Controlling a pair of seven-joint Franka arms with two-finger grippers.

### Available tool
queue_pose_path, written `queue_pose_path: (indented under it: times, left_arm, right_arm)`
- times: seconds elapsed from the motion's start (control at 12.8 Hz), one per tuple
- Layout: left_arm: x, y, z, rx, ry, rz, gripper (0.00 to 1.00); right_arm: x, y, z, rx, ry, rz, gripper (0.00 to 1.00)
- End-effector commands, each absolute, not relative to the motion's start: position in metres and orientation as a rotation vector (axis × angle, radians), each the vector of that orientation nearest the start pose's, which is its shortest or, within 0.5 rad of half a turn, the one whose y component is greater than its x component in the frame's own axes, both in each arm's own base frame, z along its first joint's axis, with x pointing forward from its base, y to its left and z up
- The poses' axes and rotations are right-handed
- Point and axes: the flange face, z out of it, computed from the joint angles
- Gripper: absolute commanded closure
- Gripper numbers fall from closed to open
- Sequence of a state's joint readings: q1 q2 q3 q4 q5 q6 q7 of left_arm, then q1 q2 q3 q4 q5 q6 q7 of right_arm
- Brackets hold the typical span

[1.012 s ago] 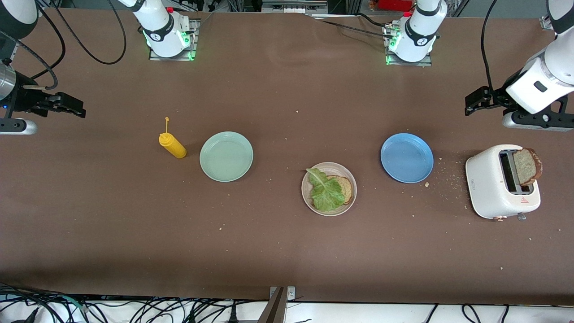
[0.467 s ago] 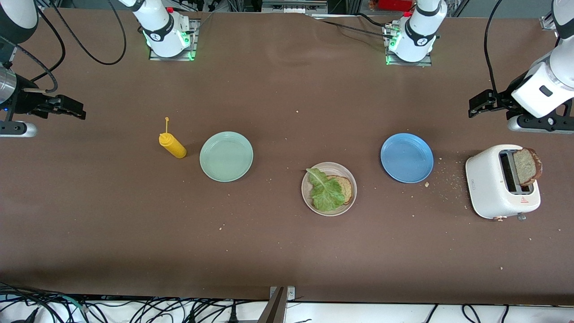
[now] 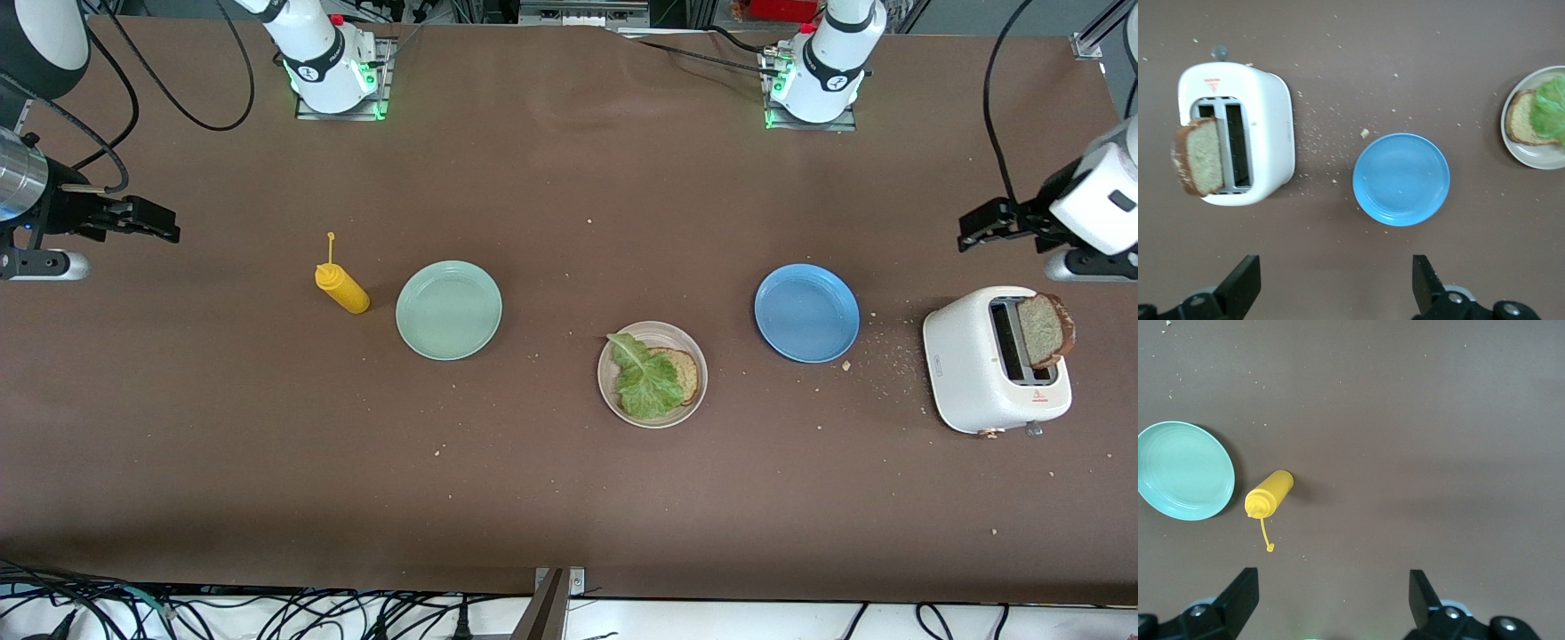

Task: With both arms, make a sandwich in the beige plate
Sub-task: 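Move the left gripper down over the bread slice in the toaster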

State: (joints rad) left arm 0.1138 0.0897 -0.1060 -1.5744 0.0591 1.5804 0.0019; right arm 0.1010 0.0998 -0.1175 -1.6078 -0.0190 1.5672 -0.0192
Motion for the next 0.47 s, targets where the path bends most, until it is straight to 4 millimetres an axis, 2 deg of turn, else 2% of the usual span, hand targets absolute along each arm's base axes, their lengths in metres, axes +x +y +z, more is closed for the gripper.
queue_pose_path:
  times: [0.0, 0.39]
  left_arm:
    - [0.5919, 0.0304, 0.5739, -3.056, -0.023, 0.130, 0.00]
    - [0.5930, 0.0325, 0.5719, -3.056, -0.030, 0.135, 0.00]
  right_arm:
    - [0.5776, -0.0087, 0.5494, -3.154, -0.006, 0.206, 0.00]
    - [0.5785, -0.0024, 0.5477, -3.155, -0.021, 0.208, 0.00]
